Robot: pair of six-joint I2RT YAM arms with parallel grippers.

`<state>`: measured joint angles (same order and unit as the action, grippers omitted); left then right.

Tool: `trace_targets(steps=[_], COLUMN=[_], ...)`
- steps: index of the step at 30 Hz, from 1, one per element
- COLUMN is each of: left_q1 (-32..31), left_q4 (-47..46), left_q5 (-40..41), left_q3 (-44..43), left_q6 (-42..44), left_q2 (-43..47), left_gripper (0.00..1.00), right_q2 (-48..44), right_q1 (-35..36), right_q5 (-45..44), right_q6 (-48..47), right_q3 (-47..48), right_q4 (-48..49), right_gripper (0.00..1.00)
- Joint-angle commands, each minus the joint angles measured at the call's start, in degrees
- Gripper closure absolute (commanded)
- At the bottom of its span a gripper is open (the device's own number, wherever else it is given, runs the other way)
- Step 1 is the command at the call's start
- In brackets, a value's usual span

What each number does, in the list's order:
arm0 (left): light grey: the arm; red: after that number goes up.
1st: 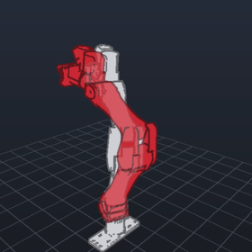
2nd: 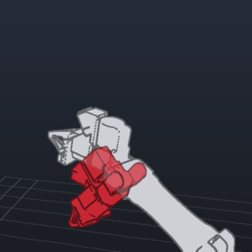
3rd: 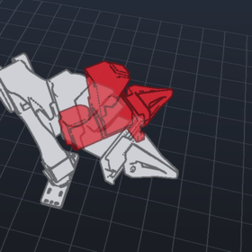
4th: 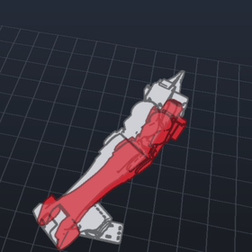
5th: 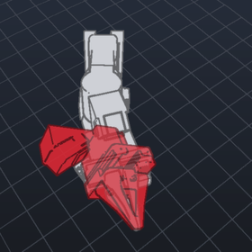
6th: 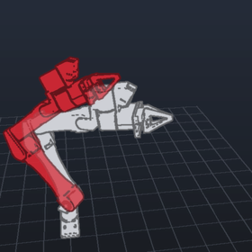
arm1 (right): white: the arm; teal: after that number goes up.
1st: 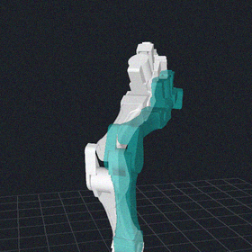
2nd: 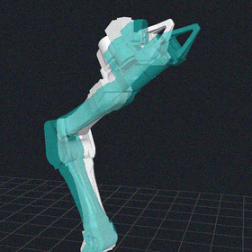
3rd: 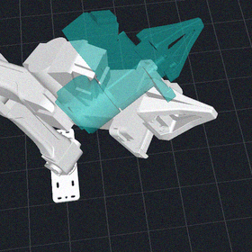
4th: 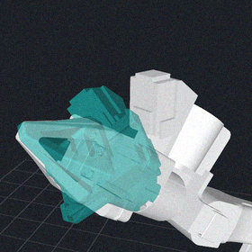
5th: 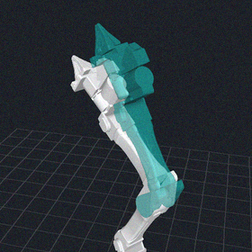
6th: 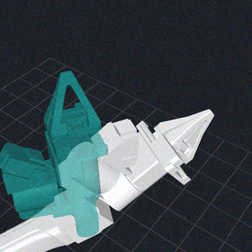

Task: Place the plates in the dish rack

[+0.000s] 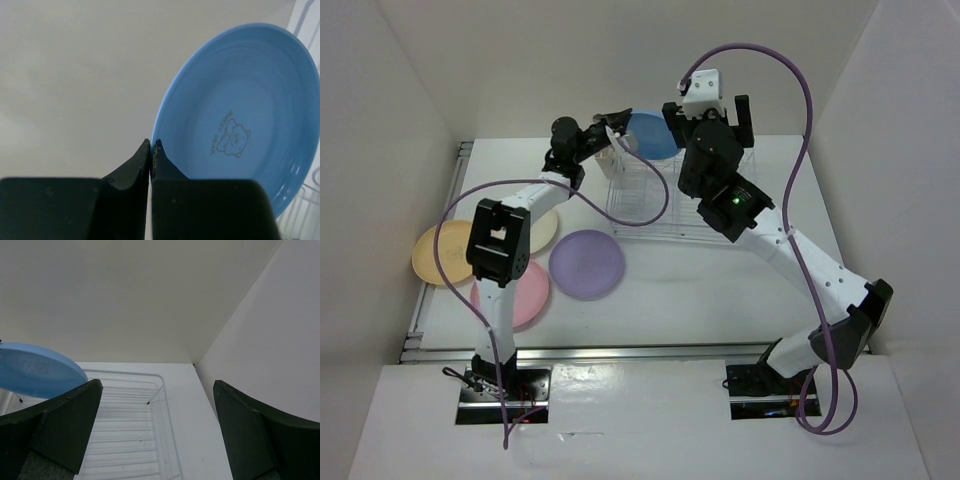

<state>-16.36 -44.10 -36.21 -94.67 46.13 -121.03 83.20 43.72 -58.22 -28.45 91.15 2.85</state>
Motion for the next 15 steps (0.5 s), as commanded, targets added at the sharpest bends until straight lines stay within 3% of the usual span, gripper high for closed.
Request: trace_targets(steps=[1, 4, 10, 15], left_q1=[-2.6, -4.6, -6.9, -5.6], left_q4=[-8.4, -9.3, 0.4, 3.1], left_q5=[3.2, 7.2, 9.0, 8.2], left_q3=[-5.7, -12.6, -26.5, -21.3], left_q6=[-1.6, -2.9, 0.1, 3.0], left_q2=[-5.4, -9.7, -18.8, -16.9], left_gripper=[1.00, 1.00, 1.00, 1.00], right_q2=[-1.0, -1.0, 0.0, -1.2], right_q1=[0.5, 0.5, 0.5, 0.5], right_q5=[-2.4, -1.8, -1.7, -1.7], right_q6=[0.7, 0.7, 0.1, 0.1], right_q3=[3.3, 2.8, 1.8, -1.3], right_q4=[-1.8, -2.3, -2.3, -1.3], right_gripper=[0.00, 0.00, 0.00, 0.00])
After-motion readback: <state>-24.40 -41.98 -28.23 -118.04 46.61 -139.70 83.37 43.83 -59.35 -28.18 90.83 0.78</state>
